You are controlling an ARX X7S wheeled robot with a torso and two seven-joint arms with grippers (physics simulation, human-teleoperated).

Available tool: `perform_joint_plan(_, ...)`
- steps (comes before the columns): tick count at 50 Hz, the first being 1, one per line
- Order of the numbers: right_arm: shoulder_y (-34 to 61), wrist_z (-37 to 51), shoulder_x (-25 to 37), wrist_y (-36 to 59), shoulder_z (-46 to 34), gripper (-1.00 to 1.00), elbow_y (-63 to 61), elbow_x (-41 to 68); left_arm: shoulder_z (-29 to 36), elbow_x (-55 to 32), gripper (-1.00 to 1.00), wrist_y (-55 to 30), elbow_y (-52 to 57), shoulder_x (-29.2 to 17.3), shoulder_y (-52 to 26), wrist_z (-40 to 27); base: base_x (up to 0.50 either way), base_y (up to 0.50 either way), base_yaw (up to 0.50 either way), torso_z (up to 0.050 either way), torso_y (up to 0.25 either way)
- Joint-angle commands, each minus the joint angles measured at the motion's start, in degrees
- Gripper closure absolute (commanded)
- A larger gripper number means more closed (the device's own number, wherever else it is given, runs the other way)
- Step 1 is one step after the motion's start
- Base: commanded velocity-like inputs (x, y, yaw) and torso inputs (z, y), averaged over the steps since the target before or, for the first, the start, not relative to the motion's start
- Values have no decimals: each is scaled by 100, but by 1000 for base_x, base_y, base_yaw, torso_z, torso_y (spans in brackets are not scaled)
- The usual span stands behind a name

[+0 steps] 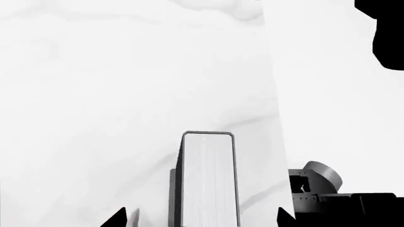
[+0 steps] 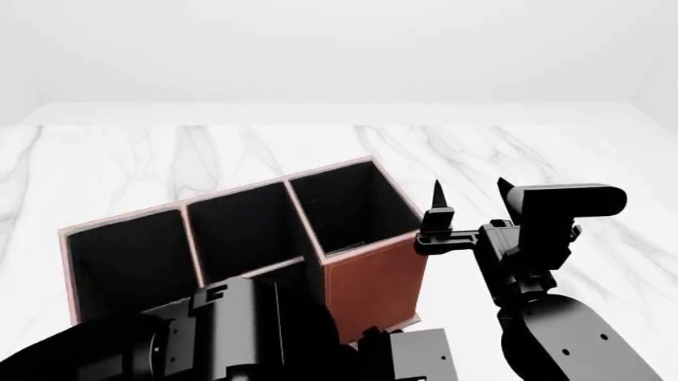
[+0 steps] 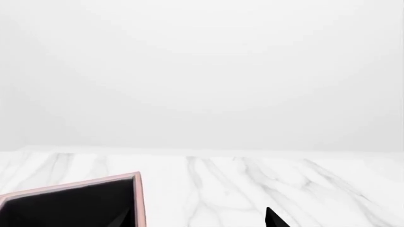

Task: Pick up the book and place it in the back compartment of the caddy.

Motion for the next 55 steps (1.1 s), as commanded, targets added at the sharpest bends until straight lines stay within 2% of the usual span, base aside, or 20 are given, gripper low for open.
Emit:
perform_joint_plan(1,6,16,20,-16,-1,-100,20,22,85,-9,-100,79,15,107,43,72,0,0,0,0,0)
perform_joint_plan(45,-63,63,73,-160,4,-100,104,92,646,407,-100,548,-764,66,462,505,0,0,0,0,0)
perform_joint_plan(46,-62,64,74,-163,9,-100,108,97,654,399,100,535,-766,65,466,508,0,0,0,0,0)
perform_joint_plan(55,-68,81,79,-182,2,-100,117,109,671,329,100,422,-683,49,406,475,0,0,0,0,0)
